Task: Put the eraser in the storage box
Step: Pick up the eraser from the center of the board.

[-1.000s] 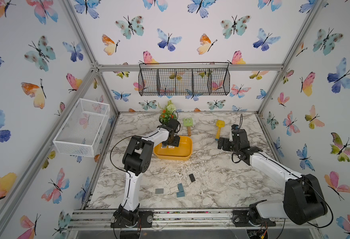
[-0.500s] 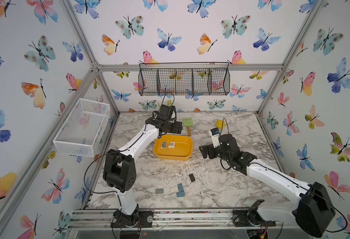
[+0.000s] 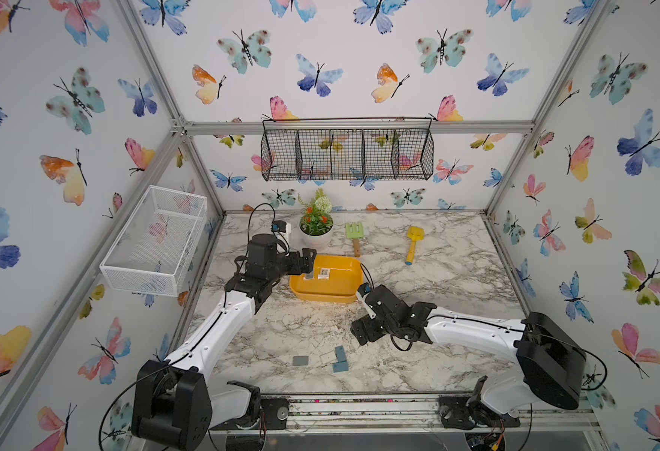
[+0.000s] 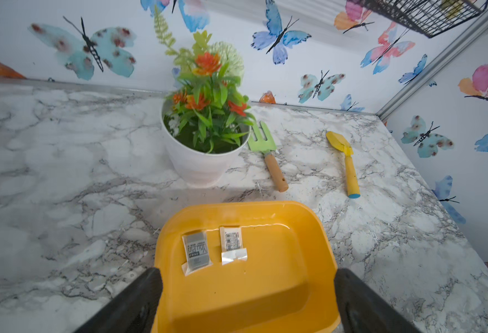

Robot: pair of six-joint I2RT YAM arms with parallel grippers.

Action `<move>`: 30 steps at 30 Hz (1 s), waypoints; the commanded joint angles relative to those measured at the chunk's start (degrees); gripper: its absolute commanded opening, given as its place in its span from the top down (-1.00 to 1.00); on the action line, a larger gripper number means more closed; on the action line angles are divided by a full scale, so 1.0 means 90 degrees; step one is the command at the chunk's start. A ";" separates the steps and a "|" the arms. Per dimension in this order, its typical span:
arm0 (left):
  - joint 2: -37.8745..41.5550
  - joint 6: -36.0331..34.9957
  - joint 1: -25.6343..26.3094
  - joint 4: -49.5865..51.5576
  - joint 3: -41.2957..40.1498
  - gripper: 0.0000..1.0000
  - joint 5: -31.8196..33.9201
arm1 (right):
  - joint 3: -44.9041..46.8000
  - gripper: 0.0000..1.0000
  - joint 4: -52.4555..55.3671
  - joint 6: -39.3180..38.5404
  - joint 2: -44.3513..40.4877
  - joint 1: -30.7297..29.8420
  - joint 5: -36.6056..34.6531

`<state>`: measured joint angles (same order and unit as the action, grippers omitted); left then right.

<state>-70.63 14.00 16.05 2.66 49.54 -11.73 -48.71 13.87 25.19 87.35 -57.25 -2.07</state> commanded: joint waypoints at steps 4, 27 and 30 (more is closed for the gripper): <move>0.0612 0.0143 -0.0173 -0.0749 -0.0523 -0.97 0.0176 | -0.0095 -0.94 0.0298 0.0410 0.0180 -0.0142 0.0175; 0.1243 0.0993 -0.1601 -0.1788 -0.1971 -0.97 0.0569 | -0.0829 -0.60 0.0754 0.0783 0.1339 -0.0426 -0.0307; 0.1161 0.0993 -0.1621 -0.1786 -0.1944 -0.97 0.0495 | -0.0867 -0.60 0.0759 0.0775 0.1478 -0.0426 -0.0318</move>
<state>-59.66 22.26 1.89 -11.73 31.59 -5.50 -55.40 18.87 31.83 99.07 -60.80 -3.64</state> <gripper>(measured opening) 0.984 0.801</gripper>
